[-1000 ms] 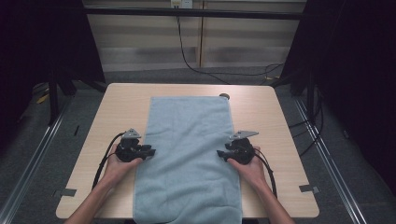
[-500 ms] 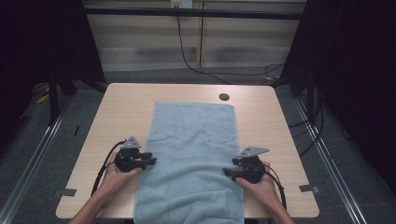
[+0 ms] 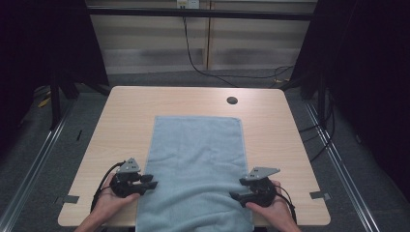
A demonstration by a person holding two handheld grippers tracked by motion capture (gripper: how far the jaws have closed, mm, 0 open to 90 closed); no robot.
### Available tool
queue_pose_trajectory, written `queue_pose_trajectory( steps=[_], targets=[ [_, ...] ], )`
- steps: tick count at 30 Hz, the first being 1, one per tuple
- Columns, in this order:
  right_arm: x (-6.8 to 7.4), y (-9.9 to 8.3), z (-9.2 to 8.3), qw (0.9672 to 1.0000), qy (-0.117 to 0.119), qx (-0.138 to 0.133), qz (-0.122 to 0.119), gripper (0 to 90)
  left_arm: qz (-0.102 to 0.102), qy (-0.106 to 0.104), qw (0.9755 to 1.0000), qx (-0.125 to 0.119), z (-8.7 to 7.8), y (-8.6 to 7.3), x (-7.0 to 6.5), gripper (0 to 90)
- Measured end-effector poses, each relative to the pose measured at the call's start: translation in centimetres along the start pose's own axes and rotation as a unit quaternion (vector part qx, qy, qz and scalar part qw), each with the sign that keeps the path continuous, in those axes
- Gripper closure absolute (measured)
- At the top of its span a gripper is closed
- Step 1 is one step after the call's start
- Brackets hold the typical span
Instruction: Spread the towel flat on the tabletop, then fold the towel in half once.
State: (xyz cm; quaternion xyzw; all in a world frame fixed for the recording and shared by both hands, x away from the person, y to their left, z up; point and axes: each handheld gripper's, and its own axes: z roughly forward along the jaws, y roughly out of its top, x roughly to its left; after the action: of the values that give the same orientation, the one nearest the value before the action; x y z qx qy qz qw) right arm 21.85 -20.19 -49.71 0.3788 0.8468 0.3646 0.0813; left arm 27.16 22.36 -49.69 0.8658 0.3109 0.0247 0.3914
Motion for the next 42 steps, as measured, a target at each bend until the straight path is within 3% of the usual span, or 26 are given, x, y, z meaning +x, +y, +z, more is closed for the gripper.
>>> queue_pose_trajectory(
  steps=[4, 6, 8, 10, 11, 14, 16, 18, 21, 24, 27, 29, 32, 35, 39, 42],
  targets=[
    [0.1, 0.0, -0.3, 0.9997, 0.013, -0.004, 0.02, 35.3, 0.003, -0.018, 0.9998, -0.005, -0.1, 0.6, 0.2, 62.1],
    [-1.0, 0.8, -0.5, 0.9993, -0.003, -0.017, 0.034, 33.7, 0.006, -0.012, 0.9998, -0.013, 0.2, 1.8, 1.0, 62.3],
    [-2.7, 1.9, -0.8, 0.9979, -0.001, -0.043, 0.049, 34.0, 0.003, 0.005, 0.9999, -0.016, 0.7, 3.1, 2.1, 61.6],
    [-4.3, 3.1, -0.5, 0.9964, -0.015, -0.057, 0.061, 34.1, -0.008, 0.021, 0.9996, -0.02, 1.3, 4.2, 3.4, 61.5],
    [-4.9, 3.7, 0.0, 0.9961, -0.017, -0.058, 0.065, 34.8, -0.006, 0.038, 0.999, -0.022, 1.6, 4.7, 3.9, 61.5],
    [-6.3, 5.1, 1.9, 0.9963, -0.036, -0.047, 0.061, 35.5, -0.03, 0.052, 0.9977, -0.033, 2.6, 5.6, 5.9, 61.2],
    [-6.8, 5.9, 3.3, 0.9969, -0.043, -0.038, 0.054, 35.6, -0.025, 0.076, 0.9965, -0.024, 3.3, 5.9, 6.7, 60.4],
    [-7.1, 6.3, 4.4, 0.9964, -0.053, -0.041, 0.052, 36.2, -0.038, 0.076, 0.9958, -0.035, 3.8, 5.7, 7.3, 60.3],
    [-7.2, 6.3, 5.5, 0.9968, -0.056, -0.03, 0.048, 35.7, -0.019, 0.085, 0.9959, -0.026, 4.3, 5.5, 7.0, 58.7],
    [-7.0, 6.1, 5.3, 0.9966, -0.058, -0.031, 0.049, 34.7, -0.006, 0.086, 0.9959, -0.028, 4.2, 5.2, 6.7, 56.8],
    [-6.2, 5.4, 5.1, 0.9966, -0.07, -0.029, 0.032, 34.5, -0.009, 0.073, 0.9971, -0.023, 3.8, 4.8, 6.1, 56.8],
    [-5.7, 5.1, 4.7, 0.9972, -0.064, -0.024, 0.03, 33.7, 0.02, 0.068, 0.9973, -0.016, 3.5, 4.3, 5.5, 56.8],
    [-5.3, 4.6, 3.9, 0.9984, -0.039, -0.015, 0.038, 33.7, 0.004, 0.055, 0.9982, -0.022, 3.1, 3.8, 5.0, 56.8],
    [-4.8, 4.0, 3.3, 0.9987, -0.027, -0.012, 0.042, 33.8, 0.001, 0.044, 0.9989, -0.018, 2.7, 3.4, 4.6, 56.8],
    [-3.6, 3.2, 2.6, 0.9995, -0.009, -0.004, 0.029, 34.1, 0.002, 0.039, 0.9992, -0.012, 2.2, 2.7, 3.5, 56.8],
    [-2.3, 2.4, 2.1, 0.9997, -0.013, -0.005, 0.019, 34.4, -0.002, 0.028, 0.9996, -0.011, 1.6, 2.0, 2.6, 56.7]
  ],
)
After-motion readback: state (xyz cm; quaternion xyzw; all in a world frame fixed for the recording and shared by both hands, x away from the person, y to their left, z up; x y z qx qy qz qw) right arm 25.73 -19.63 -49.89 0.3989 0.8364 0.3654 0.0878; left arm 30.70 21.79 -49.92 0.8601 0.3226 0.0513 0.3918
